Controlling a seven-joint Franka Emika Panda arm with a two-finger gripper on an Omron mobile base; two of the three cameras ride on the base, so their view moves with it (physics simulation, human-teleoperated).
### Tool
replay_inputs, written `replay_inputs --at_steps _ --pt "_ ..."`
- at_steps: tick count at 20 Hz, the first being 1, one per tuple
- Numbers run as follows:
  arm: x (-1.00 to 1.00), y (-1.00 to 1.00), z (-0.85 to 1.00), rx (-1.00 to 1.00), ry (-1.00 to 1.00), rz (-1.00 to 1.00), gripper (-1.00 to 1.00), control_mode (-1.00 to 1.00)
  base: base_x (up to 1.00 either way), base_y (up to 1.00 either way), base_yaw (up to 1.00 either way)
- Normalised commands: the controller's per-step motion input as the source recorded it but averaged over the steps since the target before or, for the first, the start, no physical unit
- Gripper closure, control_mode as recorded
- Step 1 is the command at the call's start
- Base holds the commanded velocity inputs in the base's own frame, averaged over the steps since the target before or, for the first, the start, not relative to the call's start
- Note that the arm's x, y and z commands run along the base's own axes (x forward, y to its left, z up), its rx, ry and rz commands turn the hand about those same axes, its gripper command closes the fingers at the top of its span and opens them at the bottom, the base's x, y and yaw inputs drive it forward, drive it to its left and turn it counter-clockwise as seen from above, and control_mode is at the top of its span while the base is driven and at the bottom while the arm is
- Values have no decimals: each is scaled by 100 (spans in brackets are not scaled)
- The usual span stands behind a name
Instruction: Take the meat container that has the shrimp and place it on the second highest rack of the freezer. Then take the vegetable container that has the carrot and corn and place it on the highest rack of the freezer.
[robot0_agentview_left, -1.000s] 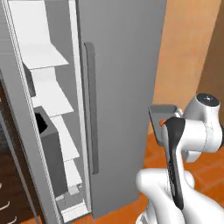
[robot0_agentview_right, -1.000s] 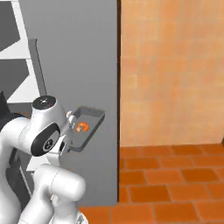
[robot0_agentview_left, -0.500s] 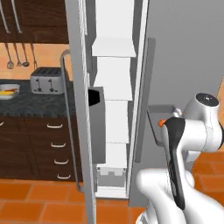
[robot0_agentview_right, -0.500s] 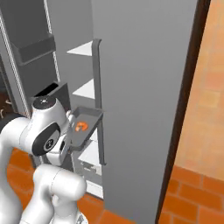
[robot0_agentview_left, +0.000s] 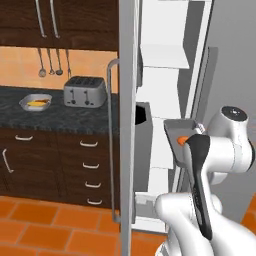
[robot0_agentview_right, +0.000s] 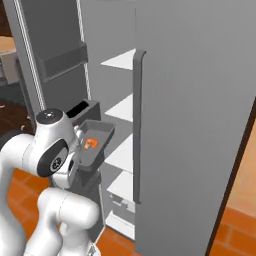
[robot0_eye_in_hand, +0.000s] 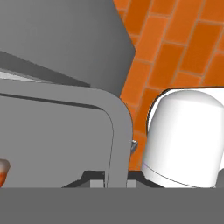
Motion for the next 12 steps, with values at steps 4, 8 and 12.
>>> replay_inputs --at_steps 4,8,12 --pt "0 0 0 0 0 0 100 100 48 -28 16" --pt "0 0 0 0 0 0 100 100 42 -29 12" --pt "0 0 0 0 0 0 100 100 49 -19 10"
